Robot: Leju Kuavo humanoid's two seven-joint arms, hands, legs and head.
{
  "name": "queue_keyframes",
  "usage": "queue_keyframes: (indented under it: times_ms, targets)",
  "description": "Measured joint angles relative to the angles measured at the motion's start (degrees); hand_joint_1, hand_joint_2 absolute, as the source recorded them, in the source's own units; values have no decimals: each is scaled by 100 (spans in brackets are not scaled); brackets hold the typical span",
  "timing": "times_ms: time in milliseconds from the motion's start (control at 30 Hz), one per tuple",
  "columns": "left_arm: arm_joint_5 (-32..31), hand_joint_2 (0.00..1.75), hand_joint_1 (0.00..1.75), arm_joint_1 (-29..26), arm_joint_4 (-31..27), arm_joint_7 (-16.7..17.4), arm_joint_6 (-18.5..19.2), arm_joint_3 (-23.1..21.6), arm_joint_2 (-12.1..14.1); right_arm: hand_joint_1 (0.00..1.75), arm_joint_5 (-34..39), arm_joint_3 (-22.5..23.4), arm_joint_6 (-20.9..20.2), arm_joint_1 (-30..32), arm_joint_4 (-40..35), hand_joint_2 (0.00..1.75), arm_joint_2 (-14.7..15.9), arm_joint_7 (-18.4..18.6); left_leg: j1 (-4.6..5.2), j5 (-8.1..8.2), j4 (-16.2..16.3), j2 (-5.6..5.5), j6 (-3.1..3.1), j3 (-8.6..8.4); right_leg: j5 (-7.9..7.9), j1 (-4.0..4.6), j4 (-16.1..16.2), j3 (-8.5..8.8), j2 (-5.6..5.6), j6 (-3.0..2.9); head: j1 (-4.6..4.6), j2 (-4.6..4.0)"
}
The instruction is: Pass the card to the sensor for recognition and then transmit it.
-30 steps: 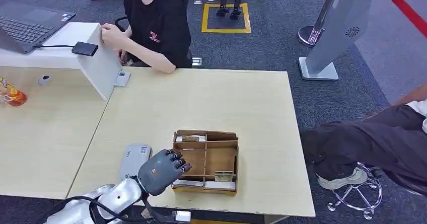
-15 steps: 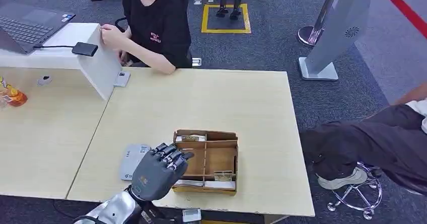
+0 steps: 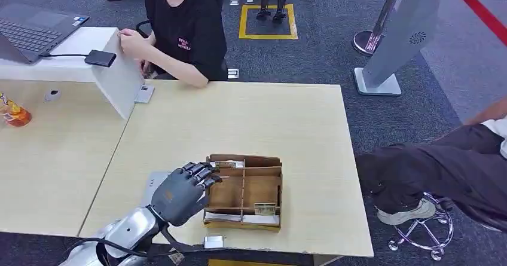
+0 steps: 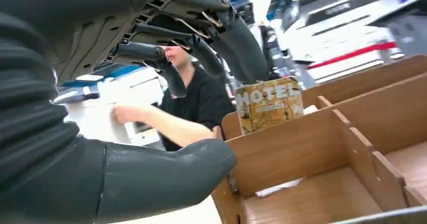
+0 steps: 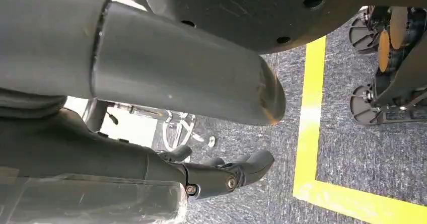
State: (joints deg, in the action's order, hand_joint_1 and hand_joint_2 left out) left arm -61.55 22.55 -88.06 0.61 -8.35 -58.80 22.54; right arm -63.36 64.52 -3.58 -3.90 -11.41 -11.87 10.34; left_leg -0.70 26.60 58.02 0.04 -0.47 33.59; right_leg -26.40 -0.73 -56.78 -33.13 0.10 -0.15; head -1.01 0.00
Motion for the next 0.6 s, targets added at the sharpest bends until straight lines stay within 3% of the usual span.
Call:
queue_keyframes:
  times_ms: [133,200,400,600]
  targets:
    - [198,175,56,126,-50,-2,-2,-68,35,0,2,2,-4,2,0,0,0,0,1,0,0,1,0,0,0,-1,0,0,1,0,0,0]
    - [375,175,44,164,-96,-57,43,-74,46,0,2,2,-7,1,0,0,0,-9,2,1,0,1,0,0,0,-1,1,0,1,0,0,0]
    - [1081,175,44,365,-251,-347,533,-94,201,0,0,2,-11,2,0,0,0,-33,0,0,0,1,0,0,0,0,1,0,1,0,0,0]
    - [1298,175,42,458,-376,-446,686,-98,334,0,-7,2,-35,1,0,0,0,-33,0,0,0,1,0,-1,0,0,0,0,1,0,0,0]
